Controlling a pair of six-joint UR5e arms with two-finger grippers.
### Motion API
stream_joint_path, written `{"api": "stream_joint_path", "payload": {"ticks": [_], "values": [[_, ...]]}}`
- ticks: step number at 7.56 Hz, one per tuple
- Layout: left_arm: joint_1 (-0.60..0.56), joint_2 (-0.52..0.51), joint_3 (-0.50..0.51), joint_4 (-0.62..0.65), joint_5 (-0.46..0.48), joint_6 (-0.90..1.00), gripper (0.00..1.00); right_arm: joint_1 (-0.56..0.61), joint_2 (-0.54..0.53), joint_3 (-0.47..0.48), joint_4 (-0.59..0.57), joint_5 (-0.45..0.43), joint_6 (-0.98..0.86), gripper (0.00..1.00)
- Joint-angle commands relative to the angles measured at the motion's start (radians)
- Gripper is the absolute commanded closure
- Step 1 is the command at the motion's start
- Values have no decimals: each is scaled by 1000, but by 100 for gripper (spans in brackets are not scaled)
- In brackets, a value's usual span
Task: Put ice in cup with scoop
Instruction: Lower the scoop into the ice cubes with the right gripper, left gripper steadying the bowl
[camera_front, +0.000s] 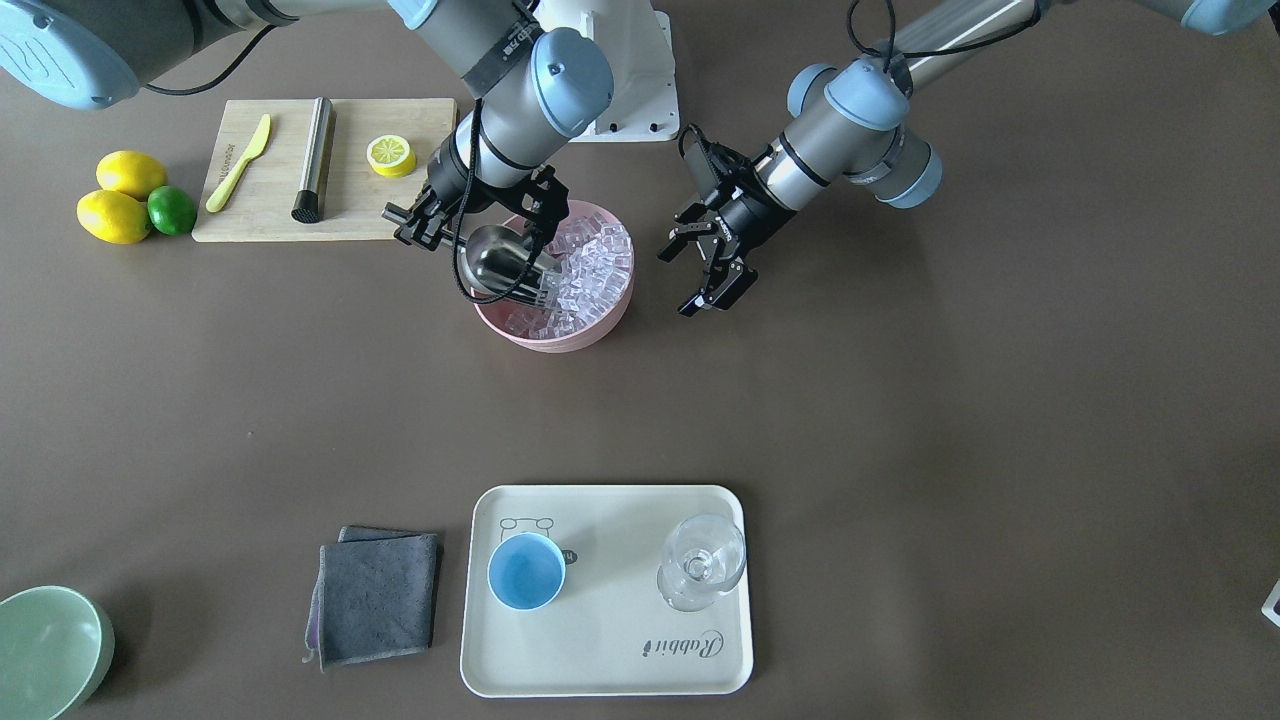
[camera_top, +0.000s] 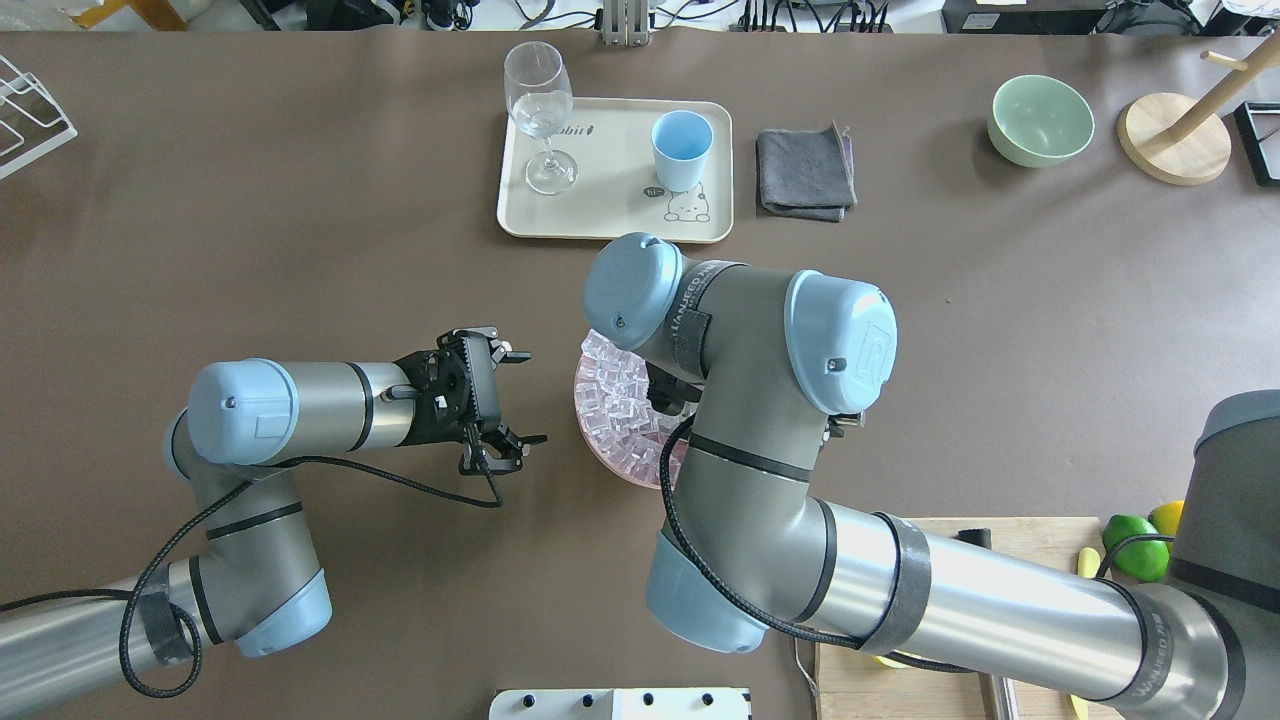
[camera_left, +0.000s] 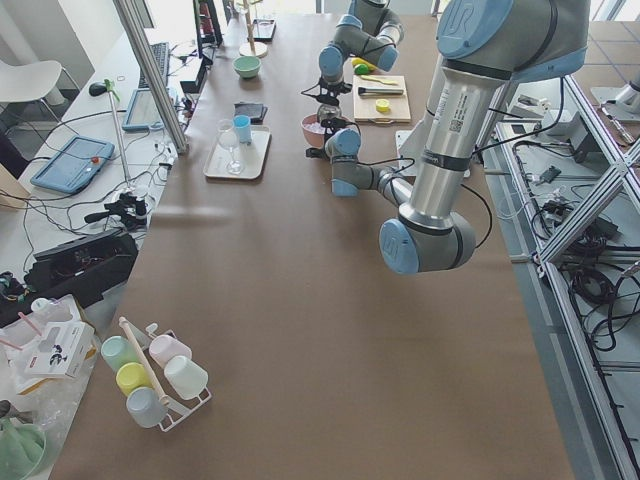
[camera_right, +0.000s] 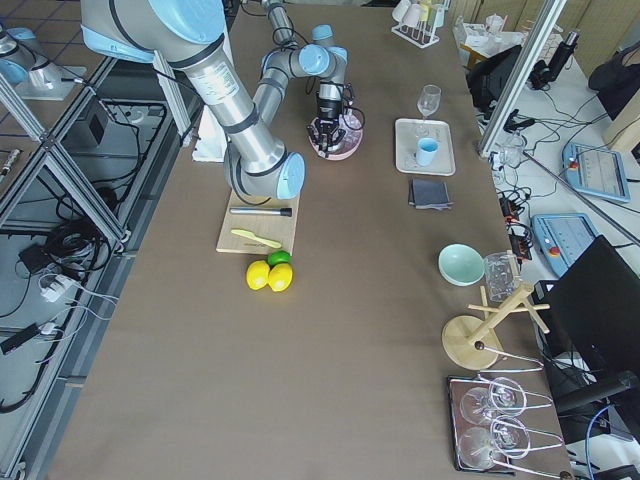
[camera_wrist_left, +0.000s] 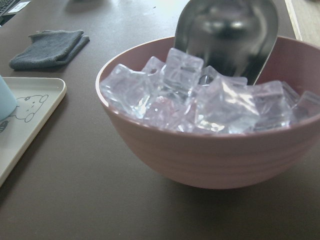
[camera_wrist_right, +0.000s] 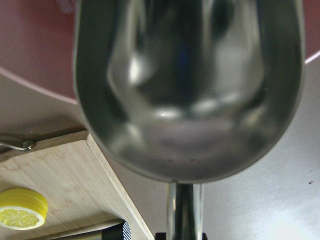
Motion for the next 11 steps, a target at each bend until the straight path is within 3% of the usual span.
{"api": "stream_joint_path", "payload": {"ticks": [1,11], "values": [[3,-6,2,-8,24,1,1,0,-65,56,82,4,0,100],[19,-36,-1,-3,27,-1,1,0,-69,109,128,75,-31,100]]}}
